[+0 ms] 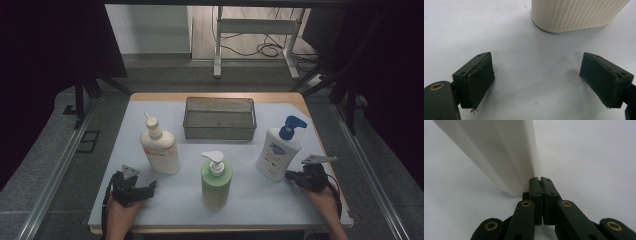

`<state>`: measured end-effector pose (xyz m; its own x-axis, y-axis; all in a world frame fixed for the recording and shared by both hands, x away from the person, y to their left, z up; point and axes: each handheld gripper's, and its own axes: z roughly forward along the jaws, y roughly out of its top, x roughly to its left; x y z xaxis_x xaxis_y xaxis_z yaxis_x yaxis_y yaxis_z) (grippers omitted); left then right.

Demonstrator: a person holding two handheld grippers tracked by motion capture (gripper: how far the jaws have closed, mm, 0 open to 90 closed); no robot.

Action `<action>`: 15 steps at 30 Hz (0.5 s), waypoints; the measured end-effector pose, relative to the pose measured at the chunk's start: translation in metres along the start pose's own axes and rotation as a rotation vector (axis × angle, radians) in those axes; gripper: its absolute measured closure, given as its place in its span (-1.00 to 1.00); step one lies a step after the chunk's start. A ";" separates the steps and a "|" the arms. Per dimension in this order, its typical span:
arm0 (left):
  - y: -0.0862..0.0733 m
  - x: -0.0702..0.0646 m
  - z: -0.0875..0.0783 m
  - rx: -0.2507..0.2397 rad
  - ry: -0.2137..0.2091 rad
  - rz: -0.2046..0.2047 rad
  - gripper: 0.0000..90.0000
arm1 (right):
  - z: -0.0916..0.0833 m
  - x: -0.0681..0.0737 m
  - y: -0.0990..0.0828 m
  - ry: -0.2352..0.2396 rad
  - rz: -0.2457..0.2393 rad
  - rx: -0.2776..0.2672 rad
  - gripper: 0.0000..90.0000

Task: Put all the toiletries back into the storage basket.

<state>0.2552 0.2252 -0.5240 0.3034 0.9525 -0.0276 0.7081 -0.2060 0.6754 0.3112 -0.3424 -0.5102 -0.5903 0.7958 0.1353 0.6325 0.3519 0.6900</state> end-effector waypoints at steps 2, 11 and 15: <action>0.000 0.000 0.000 0.000 0.000 0.000 -0.74 | -0.001 -0.001 0.000 0.005 0.001 -0.002 0.91; 0.000 0.000 0.000 0.000 0.000 0.000 -0.74 | -0.010 0.000 0.000 0.000 0.011 -0.033 0.79; 0.000 0.000 0.000 0.000 0.000 0.000 -0.74 | -0.015 0.000 -0.003 -0.006 0.016 -0.039 0.70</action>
<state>0.2552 0.2251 -0.5240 0.3033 0.9525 -0.0277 0.7078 -0.2058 0.6757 0.3017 -0.3503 -0.5016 -0.5772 0.8041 0.1427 0.6221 0.3196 0.7147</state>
